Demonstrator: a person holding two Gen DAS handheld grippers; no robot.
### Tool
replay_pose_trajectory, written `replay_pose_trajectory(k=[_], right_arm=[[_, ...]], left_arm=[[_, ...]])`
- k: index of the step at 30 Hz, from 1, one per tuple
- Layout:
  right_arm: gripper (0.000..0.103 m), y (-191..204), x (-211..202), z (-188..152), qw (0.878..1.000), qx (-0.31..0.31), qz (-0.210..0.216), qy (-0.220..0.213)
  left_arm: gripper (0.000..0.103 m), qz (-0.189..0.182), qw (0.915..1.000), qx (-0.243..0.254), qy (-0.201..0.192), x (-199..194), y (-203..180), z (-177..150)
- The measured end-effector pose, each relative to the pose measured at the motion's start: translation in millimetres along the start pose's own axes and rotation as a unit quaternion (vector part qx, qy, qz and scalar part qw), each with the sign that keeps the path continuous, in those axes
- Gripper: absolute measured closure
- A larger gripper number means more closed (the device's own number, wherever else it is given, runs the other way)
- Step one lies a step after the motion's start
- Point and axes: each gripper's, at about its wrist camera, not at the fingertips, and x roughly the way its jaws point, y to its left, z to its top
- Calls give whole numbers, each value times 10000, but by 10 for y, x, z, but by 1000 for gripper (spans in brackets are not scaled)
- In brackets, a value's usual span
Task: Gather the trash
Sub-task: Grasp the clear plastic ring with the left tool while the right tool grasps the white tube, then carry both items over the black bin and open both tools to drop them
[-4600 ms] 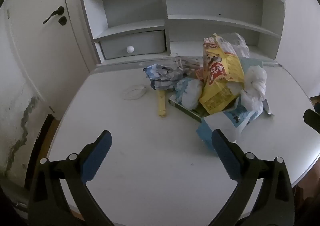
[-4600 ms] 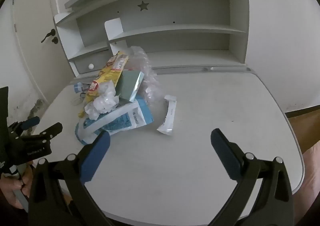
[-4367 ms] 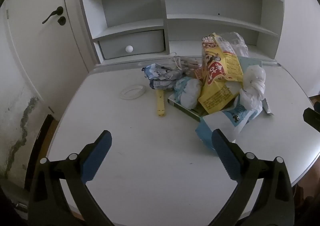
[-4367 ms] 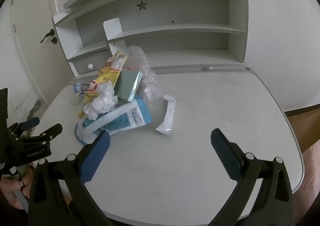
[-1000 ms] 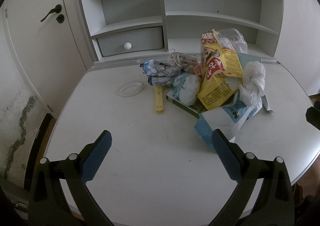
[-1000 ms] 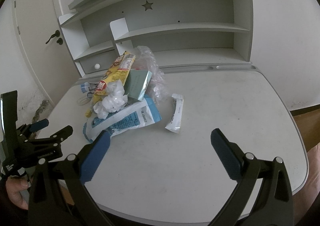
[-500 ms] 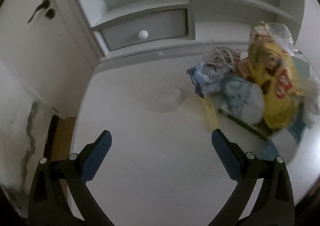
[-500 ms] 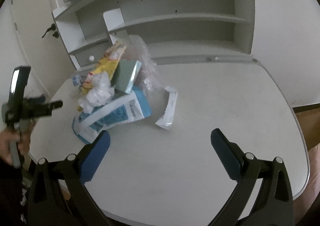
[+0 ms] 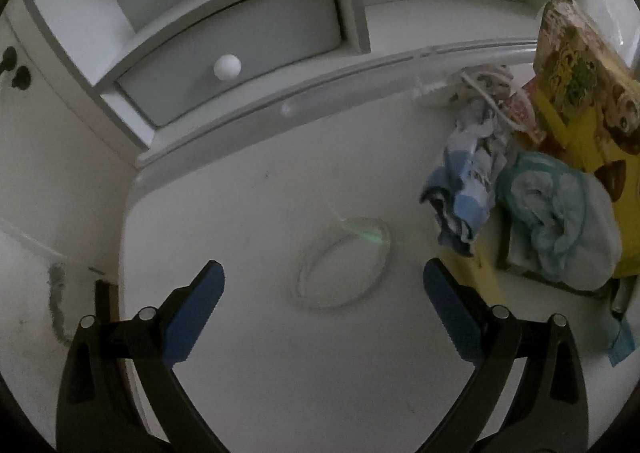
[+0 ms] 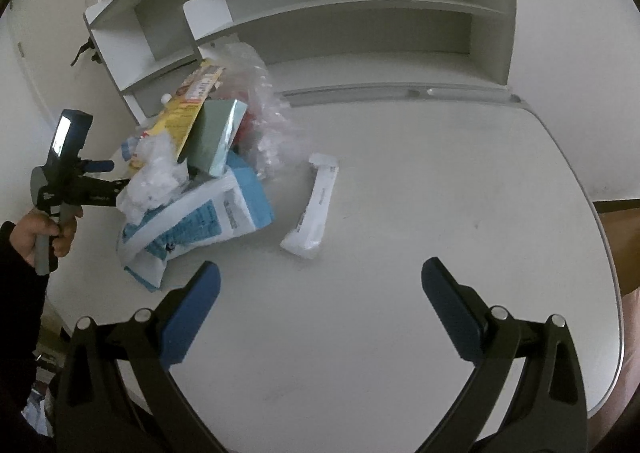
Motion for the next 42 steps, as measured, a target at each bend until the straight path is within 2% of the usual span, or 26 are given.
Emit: replay_pose_trajectory(k=[1, 2, 3, 4, 5, 6, 9, 11, 14, 19, 21, 22, 24, 25, 26, 28, 32, 35, 38, 42], right_arm=[[5, 5, -1, 46, 10000, -42, -27, -13], [6, 6, -1, 75, 10000, -54, -63, -19], [6, 9, 3, 115, 10000, -55, -73, -29], [6, 12, -2, 126, 10000, -43, -44, -19], [10, 11, 7, 141, 10000, -23, -21, 4], [13, 12, 26, 155, 10000, -8, -11, 46], [29, 20, 149, 192, 9997, -67, -122, 199], [42, 2, 275, 211, 9989, -55, -300, 365], [50, 18, 472, 269, 9969, -103, -498, 605], [50, 172, 677, 486, 9952, -328, -547, 736], [58, 188, 790, 541, 9934, -349, -590, 924], [69, 190, 871, 577, 9918, -319, -580, 1093], [76, 185, 924, 570, 9898, -351, -546, 1267], [86, 192, 927, 564, 9889, -425, -593, 1295], [88, 169, 908, 551, 9890, -394, -541, 1321], [90, 97, 824, 503, 9904, -265, -362, 1308], [90, -292, 333, 331, 9962, 319, -136, 804], [90, -747, -205, 56, 9954, 879, -239, 309], [90, -1318, -738, -356, 9868, 1539, -488, -80], [90, -2087, -1306, -1042, 9646, 2395, -1055, -314]], left_arm=[[7, -48, 10000, 29, -60, 15, 19, 7], [13, -126, 9998, 39, -115, 20, 28, 8], [29, -256, 9995, 26, -168, 14, 37, 1], [37, -520, 9984, -13, -205, 12, 62, -1], [53, -642, 9977, -29, -215, 6, 59, -5], [57, -732, 9971, -32, -227, -8, 51, -17], [58, -664, 9973, -70, -299, -46, 21, -77], [58, -703, 9964, -326, -337, -128, 48, -155], [58, -693, 9949, -641, -360, -279, 102, -288], [58, -603, 9936, -758, -574, -679, -23, -542], [58, -606, 9932, -750, -647, -835, -130, -606], [58, -609, 9931, -731, -683, -901, -184, -618], [58, -659, 9928, -643, -769, -1020, -288, -626], [58, -661, 9926, -572, -841, -1113, -386, -631], [58, -664, 9925, -530, -880, -1163, -456, -623], [58, -831, 9907, -446, -978, -1338, -668, -606], [58, -1200, 9854, -62, -1207, -1510, -1210, -448], [58, -1665, 9759, 383, -1355, -1661, -1819, -329], [58, -2286, 9582, 943, -1437, -1758, -2551, -198], [58, -3197, 9218, 1664, -1429, -1868, -3584, -101]])
